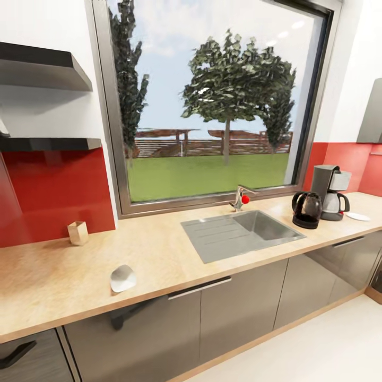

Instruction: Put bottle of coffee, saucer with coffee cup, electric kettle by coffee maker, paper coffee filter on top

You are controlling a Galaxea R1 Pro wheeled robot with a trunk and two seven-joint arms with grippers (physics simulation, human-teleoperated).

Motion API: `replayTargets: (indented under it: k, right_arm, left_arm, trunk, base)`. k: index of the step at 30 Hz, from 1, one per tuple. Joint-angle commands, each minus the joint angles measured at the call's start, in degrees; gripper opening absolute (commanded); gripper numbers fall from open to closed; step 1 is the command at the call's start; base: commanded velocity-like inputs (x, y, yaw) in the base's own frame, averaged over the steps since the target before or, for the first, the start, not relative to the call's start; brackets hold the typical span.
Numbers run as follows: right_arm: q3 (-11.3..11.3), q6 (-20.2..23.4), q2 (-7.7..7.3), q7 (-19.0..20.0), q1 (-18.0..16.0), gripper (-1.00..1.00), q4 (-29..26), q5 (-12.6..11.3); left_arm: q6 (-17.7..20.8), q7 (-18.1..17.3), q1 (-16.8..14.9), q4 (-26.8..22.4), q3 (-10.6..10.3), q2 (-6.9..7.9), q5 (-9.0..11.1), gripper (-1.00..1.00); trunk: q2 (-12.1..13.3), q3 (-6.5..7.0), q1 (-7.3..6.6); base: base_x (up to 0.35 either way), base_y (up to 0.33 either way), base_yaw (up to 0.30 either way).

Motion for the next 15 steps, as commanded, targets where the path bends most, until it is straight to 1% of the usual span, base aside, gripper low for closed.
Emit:
replayTargets:
  k: [1,5,7,15]
  right_arm:
    - [0.1,-0.4,-0.04,0.4,-0.1,-1.0,0.2,-0.7]
    - [0.1,-0.4,-0.16,0.3,-0.1,-1.0,0.2,-2.9]
    - [0.1,-0.5,-0.19,0.3,-0.1,-1.0,0.2,-3.5]
    - [0.1,-0.6,-0.09,0.3,-0.1,-1.0,0.2,-3.9]
  left_arm:
    - [-0.3,-0.1,0.0,0.1,-0.5,-0.08,0.6,1.0]
    - [-0.5,-0.1,0.0,0.1,-0.5,-0.19,0.6,1.0]
    - [-0.5,-0.1,0.0,0.1,-0.5,-0.13,0.7,1.0]
    - [-0.5,-0.1,0.0,0.1,-0.5,-0.17,0.7,1.0]
  trunk:
    - [0.3,0.1,-0.22]
    - [2.0,0.82,-1.09]
    - [2.8,1.17,-1.53]
    - [6.0,2.61,-3.29]
  base:
    - [0.0,0.0,0.0]
    - [0.0,0.0,0.0]
    - [0.0,0.0,0.0]
    - [0.0,0.0,0.0]
